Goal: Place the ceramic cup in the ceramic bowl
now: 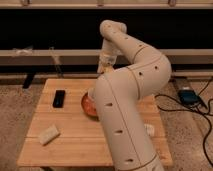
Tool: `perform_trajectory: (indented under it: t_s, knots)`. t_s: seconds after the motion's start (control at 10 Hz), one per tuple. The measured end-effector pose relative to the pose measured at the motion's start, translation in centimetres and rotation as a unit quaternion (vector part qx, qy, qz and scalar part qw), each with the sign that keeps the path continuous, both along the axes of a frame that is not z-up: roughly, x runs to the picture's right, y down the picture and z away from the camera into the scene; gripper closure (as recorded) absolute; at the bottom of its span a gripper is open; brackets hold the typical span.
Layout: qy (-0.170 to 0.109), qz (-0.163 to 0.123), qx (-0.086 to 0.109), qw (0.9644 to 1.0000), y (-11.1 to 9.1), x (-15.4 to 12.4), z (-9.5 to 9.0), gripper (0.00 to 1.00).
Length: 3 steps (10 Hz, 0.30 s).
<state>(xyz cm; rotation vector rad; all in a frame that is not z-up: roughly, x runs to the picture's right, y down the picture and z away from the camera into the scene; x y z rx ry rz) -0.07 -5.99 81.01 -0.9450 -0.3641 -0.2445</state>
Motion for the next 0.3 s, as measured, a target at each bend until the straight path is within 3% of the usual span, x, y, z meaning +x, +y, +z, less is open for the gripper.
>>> perform_trajectory:
  t_s: [0.3]
  knots:
    - [-0.001,-0.001,0.0,1.0,-0.03,-0.13,-0.01,0.2]
